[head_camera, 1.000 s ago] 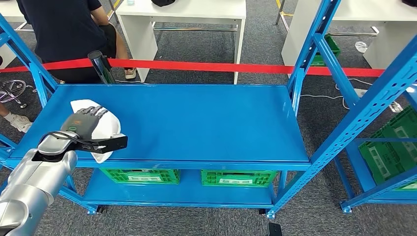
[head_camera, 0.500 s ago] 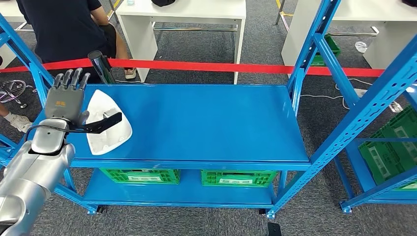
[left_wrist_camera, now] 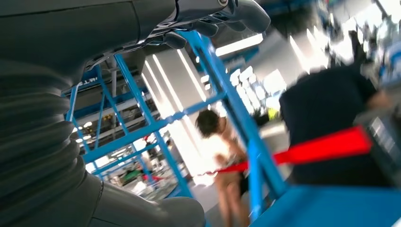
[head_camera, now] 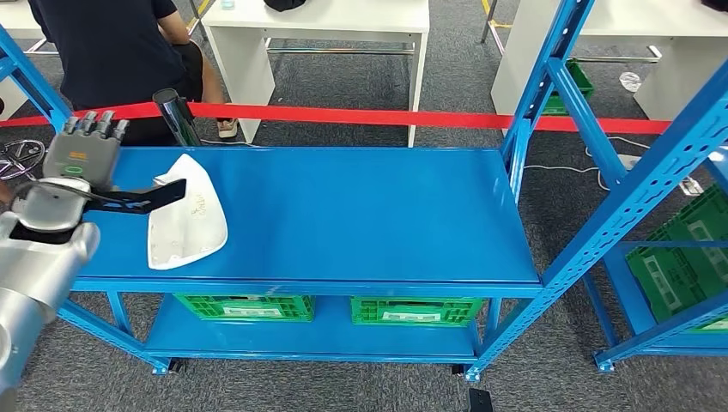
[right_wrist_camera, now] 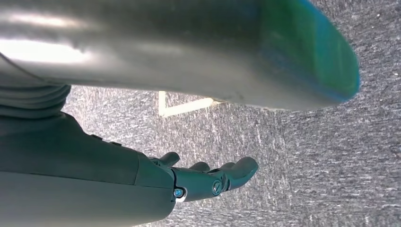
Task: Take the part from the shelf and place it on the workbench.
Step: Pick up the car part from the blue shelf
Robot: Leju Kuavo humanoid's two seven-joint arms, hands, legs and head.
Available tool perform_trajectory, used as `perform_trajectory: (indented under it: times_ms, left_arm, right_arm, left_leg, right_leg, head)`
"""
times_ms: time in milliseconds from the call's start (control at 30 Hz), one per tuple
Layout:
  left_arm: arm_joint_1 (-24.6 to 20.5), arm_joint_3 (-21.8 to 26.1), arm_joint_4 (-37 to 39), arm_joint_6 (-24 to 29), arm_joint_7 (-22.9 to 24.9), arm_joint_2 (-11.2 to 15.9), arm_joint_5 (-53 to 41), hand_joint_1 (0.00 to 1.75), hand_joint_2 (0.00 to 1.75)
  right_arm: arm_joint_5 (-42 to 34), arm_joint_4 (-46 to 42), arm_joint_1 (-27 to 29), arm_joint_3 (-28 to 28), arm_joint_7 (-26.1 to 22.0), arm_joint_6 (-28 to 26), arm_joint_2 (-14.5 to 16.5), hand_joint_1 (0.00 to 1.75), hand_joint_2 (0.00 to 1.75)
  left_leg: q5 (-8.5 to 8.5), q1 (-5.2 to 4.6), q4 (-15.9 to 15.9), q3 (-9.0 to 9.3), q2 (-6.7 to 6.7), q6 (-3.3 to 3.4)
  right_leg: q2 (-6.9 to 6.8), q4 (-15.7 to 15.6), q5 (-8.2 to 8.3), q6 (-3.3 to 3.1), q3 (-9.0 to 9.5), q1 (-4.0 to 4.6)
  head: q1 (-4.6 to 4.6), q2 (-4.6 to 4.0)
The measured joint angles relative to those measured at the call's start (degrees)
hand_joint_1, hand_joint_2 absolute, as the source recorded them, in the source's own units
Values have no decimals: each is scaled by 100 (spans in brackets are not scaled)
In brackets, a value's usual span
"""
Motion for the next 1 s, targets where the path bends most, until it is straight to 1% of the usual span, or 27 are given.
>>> perform_trajectory:
  times_ms: [100, 167, 367, 467, 600, 667, 700, 767, 800, 867, 933, 1000]
  left_arm:
    - [-177, 1, 9, -542, -185, 209, 20, 0, 175]
    - [-270, 2, 10, -717, -243, 362, 29, 0, 175]
    - [-475, 4, 9, -844, -199, 868, 31, 0, 175]
    - [-506, 4, 11, -921, -210, 1029, 20, 0, 175]
    - [-449, 4, 46, -1043, -352, 1266, 1, 0, 175]
    - [-273, 4, 58, -785, -394, 1418, 11, 0, 175]
    - [-119, 6, 59, -508, -394, 1483, 24, 0, 175]
    - [308, 19, 58, 241, -335, 1574, 69, 0, 175]
    - [558, 29, 60, 626, -287, 1594, 88, 0, 175]
    - [1060, 44, 67, 1172, -197, 1604, 100, 0, 175]
    - [1482, 51, 79, 1514, -181, 1599, 101, 0, 175]
    - [1791, 63, 84, 1863, -233, 1577, 106, 0, 175]
  right_arm:
    - [-38, 0, 6, -54, -8, 7, 0, 0, 0]
    - [-65, 0, 6, -93, -12, 22, 0, 0, 0]
    - [-104, 0, 12, -197, -22, 37, 0, 0, 0]
    - [-117, 0, 10, -221, -33, 46, 0, 0, 0]
    - [-139, 0, 0, -271, -70, 83, 0, 0, 0]
    - [-139, 0, -1, -290, -87, 87, 0, 0, 0]
    - [-138, 0, 0, -298, -93, 90, 0, 0, 0]
    - [-134, 0, -3, -306, -99, 96, 0, 0, 0]
    - [-128, 0, -5, -308, -98, 97, 0, 0, 0]
    - [-110, 0, -10, -309, -97, 91, 0, 0, 0]
    - [-98, 0, -12, -311, -97, 72, 0, 0, 0]
    - [-97, 0, -11, -318, -95, 48, 1, 0, 0]
  left_leg:
    - [0, 0, 0, 0, 2, -1]
    - [0, 1, -1, 0, 2, -1]
    - [0, 0, -1, 1, 2, -1]
    - [0, 0, -1, 1, -1, -1]
    - [-2, -1, -2, 3, 6, -3]
    - [-6, -4, -3, 12, 17, -8]
    - [-8, -5, -3, 19, 21, -9]
    - [-11, -7, -5, 29, 21, -12]
    - [-13, -8, -6, 32, 20, -12]
    - [-17, -8, -6, 35, 20, -12]
    - [-19, -7, -6, 34, 22, -11]
    - [-21, -7, -5, 33, 21, -9]
  right_leg:
    - [2, 0, 0, 0, -1, 1]
    - [2, 1, 0, -1, -1, 1]
    - [3, 1, -2, -2, -1, 0]
    - [2, 1, -2, -2, 2, 0]
    - [10, 1, -1, -2, 5, -1]
    - [23, 0, -1, -2, 7, -4]
    - [28, 0, -2, -3, 10, -6]
    - [31, 0, -7, -5, 18, -8]
    - [31, 0, -10, -7, 22, -9]
    - [31, -1, -16, -11, 24, -7]
    - [33, -1, -18, -14, 22, -6]
    - [33, -3, -19, -15, 21, -7]
  head:
    - [1, 0]
    - [1, 0]
    - [0, 0]
    - [-1, 0]
    - [1, 0]
    - [1, 0]
    - [1, 0]
    - [-1, 0]
    - [-1, 0]
    - [1, 1]
    - [1, 1]
    - [0, 0]
